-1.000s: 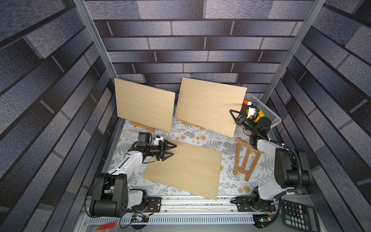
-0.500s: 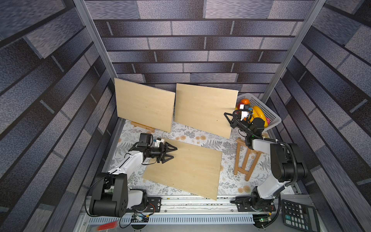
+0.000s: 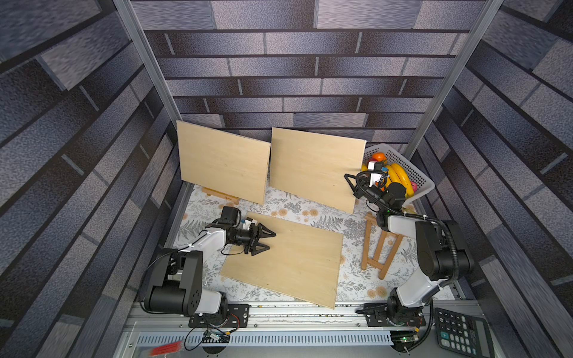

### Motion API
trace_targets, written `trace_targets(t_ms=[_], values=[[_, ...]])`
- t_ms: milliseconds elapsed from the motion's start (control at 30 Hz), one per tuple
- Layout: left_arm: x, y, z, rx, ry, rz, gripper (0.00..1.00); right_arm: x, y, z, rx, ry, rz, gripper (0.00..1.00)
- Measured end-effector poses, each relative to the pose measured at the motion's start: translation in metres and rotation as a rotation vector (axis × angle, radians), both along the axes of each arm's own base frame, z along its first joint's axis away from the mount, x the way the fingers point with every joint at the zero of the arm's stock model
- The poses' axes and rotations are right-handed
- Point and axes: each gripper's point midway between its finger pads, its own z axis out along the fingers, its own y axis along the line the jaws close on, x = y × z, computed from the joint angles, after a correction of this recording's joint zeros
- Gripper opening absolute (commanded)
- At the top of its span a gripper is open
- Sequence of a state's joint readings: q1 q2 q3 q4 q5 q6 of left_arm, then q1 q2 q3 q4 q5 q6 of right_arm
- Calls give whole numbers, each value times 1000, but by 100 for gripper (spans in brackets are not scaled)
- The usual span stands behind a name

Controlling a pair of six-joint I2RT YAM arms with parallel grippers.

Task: Assemble the easel
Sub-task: Place the drawing board on the easel.

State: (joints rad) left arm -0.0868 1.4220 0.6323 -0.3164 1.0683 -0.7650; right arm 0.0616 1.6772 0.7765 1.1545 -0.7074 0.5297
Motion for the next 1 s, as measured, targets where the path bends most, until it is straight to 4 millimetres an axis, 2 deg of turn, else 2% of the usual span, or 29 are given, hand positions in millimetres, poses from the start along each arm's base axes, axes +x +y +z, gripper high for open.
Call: trace_targets(t_ms=[267,633,1000], values=[[-3,-1,-3,4,-1,-15,69,7,-1,10,10,-4,-44,0],[-3,-1,-7,6,12,-19,69,16,1,43,26,-82,-60,0],[-3,-1,-9,3,16,-20,69,19,-2,45,-13,-126,-91,0]])
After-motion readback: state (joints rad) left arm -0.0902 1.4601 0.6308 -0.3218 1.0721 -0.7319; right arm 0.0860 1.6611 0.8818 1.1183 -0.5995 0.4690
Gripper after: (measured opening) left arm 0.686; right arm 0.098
